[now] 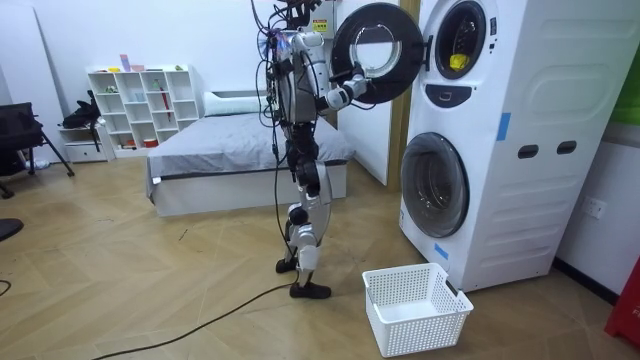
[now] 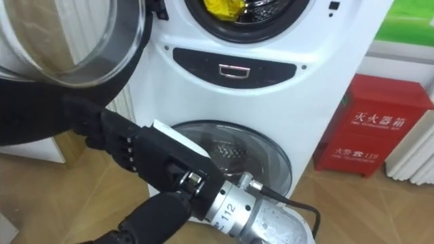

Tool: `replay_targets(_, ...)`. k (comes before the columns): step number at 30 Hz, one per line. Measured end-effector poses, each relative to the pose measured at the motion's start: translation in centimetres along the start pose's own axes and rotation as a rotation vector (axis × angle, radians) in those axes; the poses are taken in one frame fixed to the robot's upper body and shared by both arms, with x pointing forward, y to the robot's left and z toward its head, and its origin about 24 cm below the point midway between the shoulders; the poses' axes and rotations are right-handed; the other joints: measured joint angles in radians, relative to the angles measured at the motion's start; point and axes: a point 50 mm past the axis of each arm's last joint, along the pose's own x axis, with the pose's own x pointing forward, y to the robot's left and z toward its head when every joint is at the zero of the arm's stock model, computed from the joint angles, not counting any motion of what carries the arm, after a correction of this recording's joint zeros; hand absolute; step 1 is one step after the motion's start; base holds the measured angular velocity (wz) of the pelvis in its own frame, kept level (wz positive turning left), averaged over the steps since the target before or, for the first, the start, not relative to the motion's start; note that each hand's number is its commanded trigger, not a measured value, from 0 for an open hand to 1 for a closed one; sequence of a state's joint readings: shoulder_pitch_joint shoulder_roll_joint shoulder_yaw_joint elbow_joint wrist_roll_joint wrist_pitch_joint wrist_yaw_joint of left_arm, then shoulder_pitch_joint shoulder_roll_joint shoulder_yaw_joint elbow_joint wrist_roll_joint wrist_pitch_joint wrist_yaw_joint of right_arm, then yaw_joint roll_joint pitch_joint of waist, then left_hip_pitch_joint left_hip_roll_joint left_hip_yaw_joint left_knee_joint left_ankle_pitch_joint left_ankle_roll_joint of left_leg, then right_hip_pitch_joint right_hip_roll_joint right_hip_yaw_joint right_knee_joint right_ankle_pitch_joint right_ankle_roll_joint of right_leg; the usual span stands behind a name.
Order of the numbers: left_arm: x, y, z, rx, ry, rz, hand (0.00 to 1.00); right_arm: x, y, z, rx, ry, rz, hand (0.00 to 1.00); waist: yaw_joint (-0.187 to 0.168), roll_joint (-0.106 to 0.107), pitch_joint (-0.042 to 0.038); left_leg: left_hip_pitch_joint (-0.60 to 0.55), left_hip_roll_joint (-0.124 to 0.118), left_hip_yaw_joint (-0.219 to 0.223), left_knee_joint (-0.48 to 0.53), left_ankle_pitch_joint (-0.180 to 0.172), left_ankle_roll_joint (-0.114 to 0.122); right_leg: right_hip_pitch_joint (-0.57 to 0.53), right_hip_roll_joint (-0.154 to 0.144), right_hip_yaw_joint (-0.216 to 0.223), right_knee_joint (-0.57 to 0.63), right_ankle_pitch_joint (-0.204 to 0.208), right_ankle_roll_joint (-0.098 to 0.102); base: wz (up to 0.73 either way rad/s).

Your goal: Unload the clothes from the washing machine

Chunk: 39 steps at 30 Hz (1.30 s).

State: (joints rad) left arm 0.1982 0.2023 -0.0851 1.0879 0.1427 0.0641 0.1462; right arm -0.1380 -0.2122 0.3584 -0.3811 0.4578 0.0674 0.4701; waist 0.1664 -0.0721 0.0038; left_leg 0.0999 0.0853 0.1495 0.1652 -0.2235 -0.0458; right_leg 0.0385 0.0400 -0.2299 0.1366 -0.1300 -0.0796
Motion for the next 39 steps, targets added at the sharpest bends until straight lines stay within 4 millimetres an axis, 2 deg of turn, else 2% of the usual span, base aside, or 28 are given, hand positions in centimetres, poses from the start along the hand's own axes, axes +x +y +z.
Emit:
replay_targets(7, -0.3, 0.0, -1.1, -0.045, 0.024, 0.008, 0.0, -2.2, -3.6, 3.7, -0.157, -0.091, -0.24, 0.0, -0.067, 0.007, 0.0021, 0.007, -0.007, -0.014, 0.001, 0.0, 0.0, 0.016, -0.008, -0.015, -0.002, -0.007, 0.009, 0.09)
replay_targets(12, -0.3, 0.1, -1.3, -0.05, 0.031, 0.009, 0.0, -2.9, -4.5, 4.7, -0.194, -0.118, -0.317, 0.0, -0.092, 0.012, -0.0002, 0.008, -0.007, -0.012, 0.001, 0.0, 0.0, 0.015, -0.008, -0.014, -0.001, -0.007, 0.009, -0.03)
replay_targets(18, -0.3, -0.1, -1.0, -0.045, 0.017, 0.007, 0.0, -3.3, -5.1, 4.9, -0.22, -0.112, -0.385, 0.0, -0.093, 0.017, -0.0025, 0.008, -0.007, -0.016, 0.001, 0.0, 0.0, 0.016, -0.008, -0.018, -0.001, -0.007, 0.009, 0.0)
replay_targets(23, -0.3, -0.1, -1.3, -0.043, 0.026, 0.012, 0.0, -3.8, -6.1, 4.0, -0.226, -0.056, -0.455, 0.0, -0.084, 0.012, -0.0051, 0.018, -0.006, -0.013, 0.0, 0.0, 0.0, 0.023, -0.007, -0.017, 0.001, -0.007, 0.009, 0.0)
replay_targets(26, -0.4, -0.1, -1.7, -0.044, 0.048, 0.011, 0.0, -3.6, -6.8, 3.6, -0.234, -0.035, -0.489, 0.0, -0.074, 0.011, -0.0009, 0.035, -0.005, -0.009, 0.001, 0.0, 0.0, 0.031, -0.008, -0.007, 0.013, -0.01, 0.008, -0.08)
replay_targets(29, -0.3, 0.2, -2.0, -0.063, 0.078, 0.025, 0.0, -3.1, -7.6, 3.8, -0.29, -0.02, -0.522, 0.0, -0.073, -0.006, 0.0052, 0.032, -0.004, -0.013, 0.016, 0.0, 0.0, 0.031, -0.008, -0.008, 0.025, -0.018, 0.002, 0.04)
replay_targets(30, -0.2, 0.5, -2.0, -0.057, 0.08, 0.033, 0.0, -2.9, -7.9, 3.9, -0.313, -0.015, -0.536, 0.0, -0.072, -0.015, 0.014, 0.024, -0.005, -0.014, 0.047, -0.003, 0.0, 0.026, -0.014, -0.006, 0.047, -0.034, 0.0, 0.14)
replay_targets(31, -0.2, 0.6, -1.9, -0.044, 0.077, 0.041, 0.0, -2.7, -8.2, 3.9, -0.337, -0.005, -0.55, 0.0, -0.07, -0.027, 0.0101, 0.005, -0.002, -0.014, 0.094, -0.016, -0.002, 0.016, -0.016, -0.006, 0.074, -0.056, -0.002, 0.13)
replay_targets(32, -0.2, 0.6, -1.9, -0.038, 0.077, 0.046, 0.0, -2.6, -8.4, 3.9, -0.347, -0.003, -0.558, 0.0, -0.067, -0.031, 0.01, -0.006, 0.002, -0.015, 0.127, -0.026, -0.007, 0.011, -0.017, -0.007, 0.092, -0.068, -0.004, 0.05)
replay_targets(33, -0.2, 0.6, -2.0, -0.036, 0.082, 0.05, 0.0, -2.5, -8.9, 3.9, -0.358, 0.002, -0.581, 0.0, -0.052, -0.033, 0.0116, -0.036, 0.013, -0.015, 0.214, -0.047, -0.009, 0.01, -0.015, -0.007, 0.118, -0.092, -0.013, 0.0)
replay_targets(34, -0.2, 0.7, -2.2, -0.034, 0.093, 0.051, 0.0, -2.5, -9.4, 3.6, -0.362, 0.017, -0.606, 0.0, -0.038, -0.039, 0.0119, -0.079, 0.025, -0.015, 0.331, -0.052, -0.01, 0.006, -0.017, -0.006, 0.145, -0.111, -0.018, -0.06)
replay_targets(35, -0.2, 0.7, -2.1, -0.034, 0.094, 0.051, 0.0, -2.4, -9.7, 3.4, -0.368, 0.026, -0.618, 0.0, -0.026, -0.039, 0.012, -0.1, 0.032, -0.016, 0.388, -0.052, -0.01, 0.006, -0.017, -0.003, 0.159, -0.118, -0.025, -0.08)
replay_targets(36, -0.2, 0.7, -2.1, -0.035, 0.095, 0.05, 0.0, -2.3, -10.1, 3.4, -0.375, 0.033, -0.643, 0.0, -0.017, -0.026, 0.0146, -0.144, 0.054, -0.021, 0.487, -0.051, -0.009, 0.012, -0.006, -0.001, 0.177, -0.129, -0.034, -0.12)
replay_targets(37, -0.3, 0.6, -2.5, -0.033, 0.108, 0.048, 0.0, -2.3, -10.3, 3.2, -0.375, 0.039, -0.665, 0.0, -0.002, -0.016, 0.0095, -0.179, 0.07, -0.022, 0.564, -0.045, -0.005, 0.02, 0.002, 0.004, 0.193, -0.137, -0.037, -0.08)
replay_targets(38, -0.3, 0.6, -2.6, -0.032, 0.114, 0.048, 0.0, -2.2, -10.3, 3.1, -0.374, 0.039, -0.673, 0.0, -0.001, -0.015, 0.0095, -0.19, 0.073, -0.023, 0.582, -0.046, -0.005, 0.023, 0.003, 0.007, 0.195, -0.141, -0.041, 0.0)
replay_targets(39, -0.4, 0.5, -2.7, -0.031, 0.122, 0.046, 0.0, -2.2, -10.3, 3.1, -0.374, 0.037, -0.683, 0.0, 0.0, -0.016, 0.0096, -0.221, 0.067, -0.023, 0.558, -0.053, -0.005, 0.026, 0.002, 0.005, 0.191, -0.144, -0.044, 0.0)
